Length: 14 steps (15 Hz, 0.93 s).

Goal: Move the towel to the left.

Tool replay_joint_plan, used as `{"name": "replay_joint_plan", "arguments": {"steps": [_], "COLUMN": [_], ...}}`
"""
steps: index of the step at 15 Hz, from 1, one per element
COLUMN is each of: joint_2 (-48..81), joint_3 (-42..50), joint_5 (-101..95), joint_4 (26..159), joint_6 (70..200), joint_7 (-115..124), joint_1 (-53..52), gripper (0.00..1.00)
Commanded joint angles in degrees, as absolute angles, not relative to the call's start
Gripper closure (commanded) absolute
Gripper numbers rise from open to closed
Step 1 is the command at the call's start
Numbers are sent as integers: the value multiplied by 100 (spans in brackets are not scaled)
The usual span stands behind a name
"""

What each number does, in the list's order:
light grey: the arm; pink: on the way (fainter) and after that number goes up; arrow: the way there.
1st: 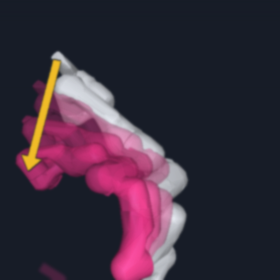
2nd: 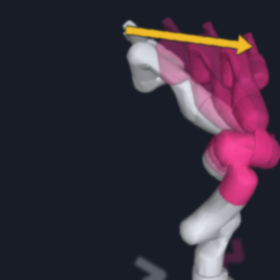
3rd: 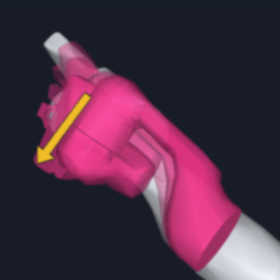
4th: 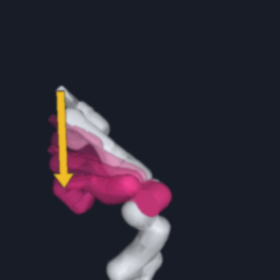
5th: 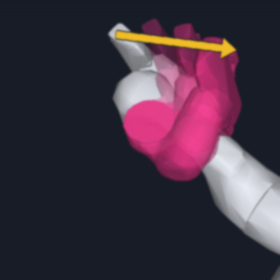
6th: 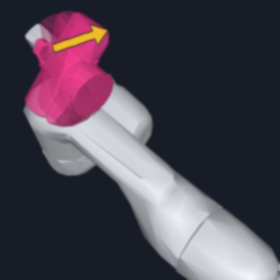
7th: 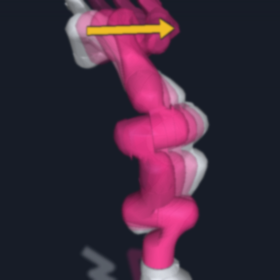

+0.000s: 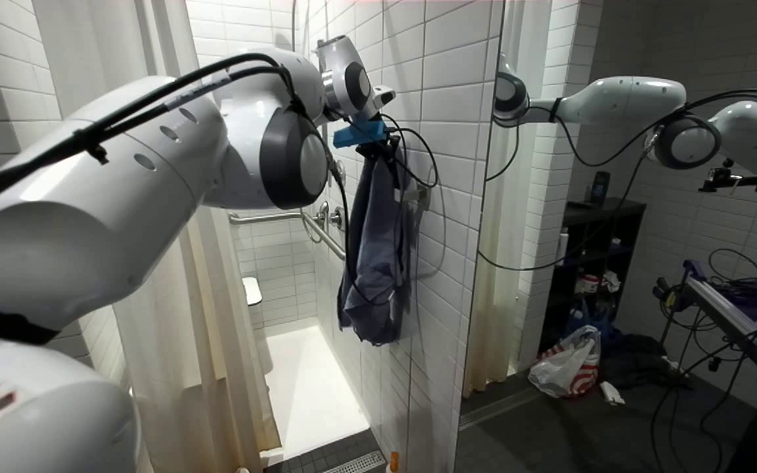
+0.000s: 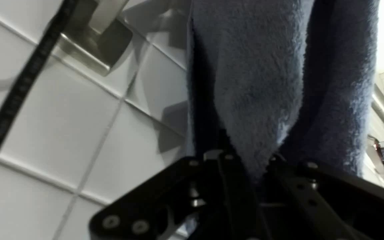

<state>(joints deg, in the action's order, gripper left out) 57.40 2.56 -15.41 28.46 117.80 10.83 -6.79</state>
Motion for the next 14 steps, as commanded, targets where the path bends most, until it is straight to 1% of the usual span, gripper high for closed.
{"name": "replay_joint_plan", "arguments": {"steps": [1, 4, 14], "joint_2": [5915, 5998, 6063], "joint_3": [349, 366, 708], "joint_5": [-1605, -1637, -2286], "joint_4": [2762, 2796, 2738], "joint_6": [12373, 12637, 12439], "joint_7": [1052, 913, 1016], "joint_1": [-453, -325, -900], "gripper": [98, 98, 98]}}
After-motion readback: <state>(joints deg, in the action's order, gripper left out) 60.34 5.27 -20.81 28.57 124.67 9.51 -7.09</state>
